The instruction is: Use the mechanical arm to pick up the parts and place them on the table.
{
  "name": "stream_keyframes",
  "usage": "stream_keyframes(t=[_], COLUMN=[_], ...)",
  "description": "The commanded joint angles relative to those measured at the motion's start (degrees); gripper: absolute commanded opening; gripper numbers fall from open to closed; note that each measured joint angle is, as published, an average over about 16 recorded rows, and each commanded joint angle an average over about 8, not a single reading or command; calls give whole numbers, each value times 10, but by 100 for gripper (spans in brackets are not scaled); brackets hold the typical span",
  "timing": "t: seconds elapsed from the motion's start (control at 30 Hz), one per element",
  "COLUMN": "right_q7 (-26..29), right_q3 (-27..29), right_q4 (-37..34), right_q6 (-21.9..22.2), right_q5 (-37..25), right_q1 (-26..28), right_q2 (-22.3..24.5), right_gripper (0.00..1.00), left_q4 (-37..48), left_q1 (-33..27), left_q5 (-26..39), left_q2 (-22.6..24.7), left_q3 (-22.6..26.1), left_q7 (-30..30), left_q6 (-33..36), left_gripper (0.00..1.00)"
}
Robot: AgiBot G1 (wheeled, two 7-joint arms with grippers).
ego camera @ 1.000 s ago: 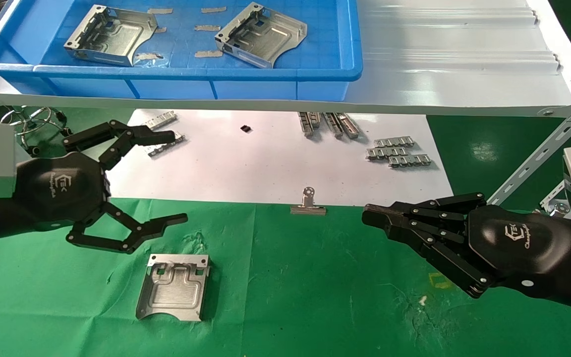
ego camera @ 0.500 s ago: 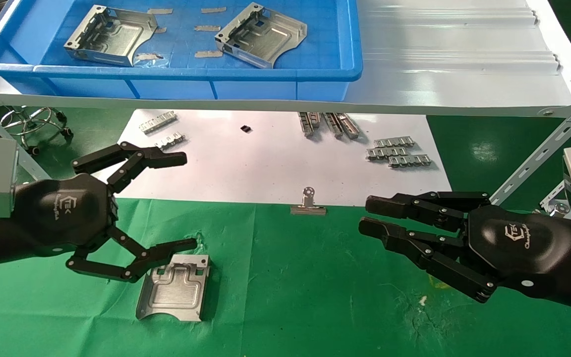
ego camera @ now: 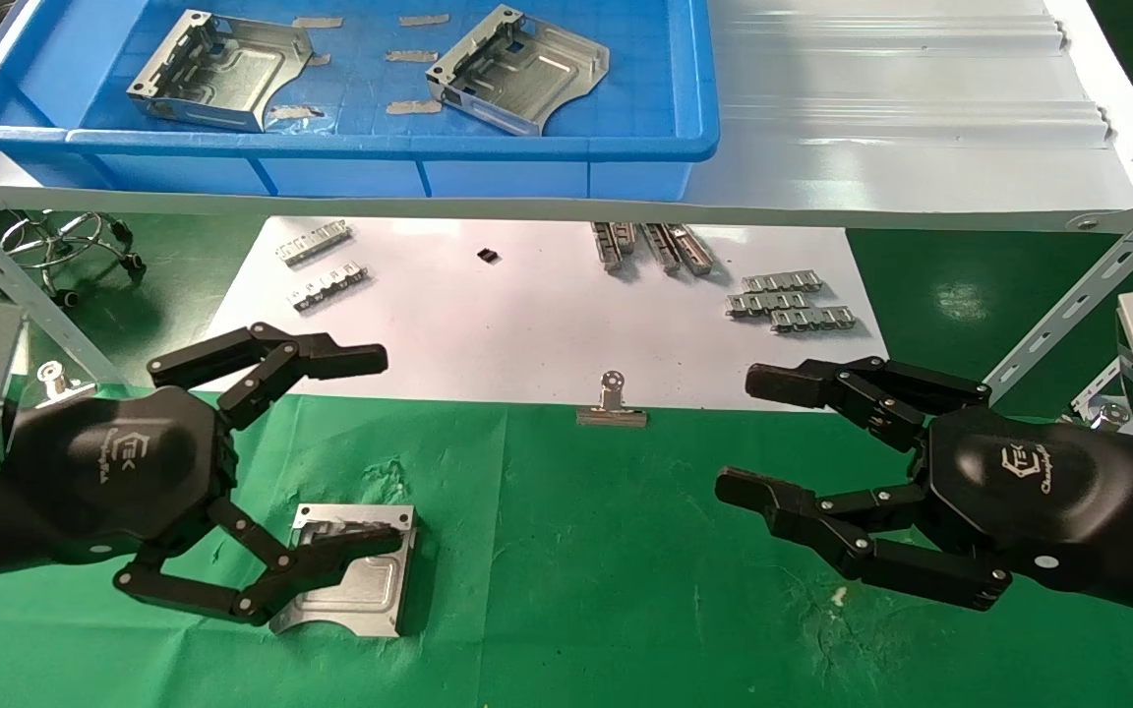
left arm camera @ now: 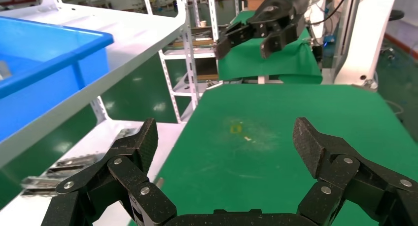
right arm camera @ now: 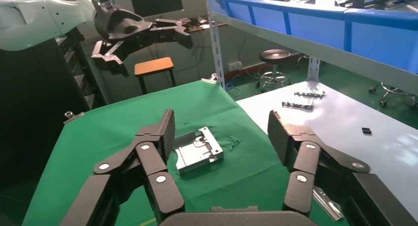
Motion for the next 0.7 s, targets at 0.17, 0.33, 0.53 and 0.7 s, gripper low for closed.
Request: stream_keyframes(t=[0.17, 0.33, 0.53, 0.7], right_q7=[0, 0, 0, 0], right_q3=[0, 0, 0, 0], right_q4=[0, 0, 0, 0], right_q6=[0, 0, 0, 0], right_q5=[0, 0, 0, 0], right_q1=[0, 0, 0, 0], right_q2=[0, 0, 0, 0], right_gripper=[100, 100, 100, 100], left_q4=[-41, -76, -117, -141], left_q1=[28, 51, 79, 95], left_q5=[5, 9, 14, 17], left_q2=[-7, -12, -19, -23], left_q3=[-30, -55, -84, -102], left_q7=[-43, -78, -121, -146], left_q6=[-5, -10, -15, -18], left_gripper=[100, 100, 100, 100])
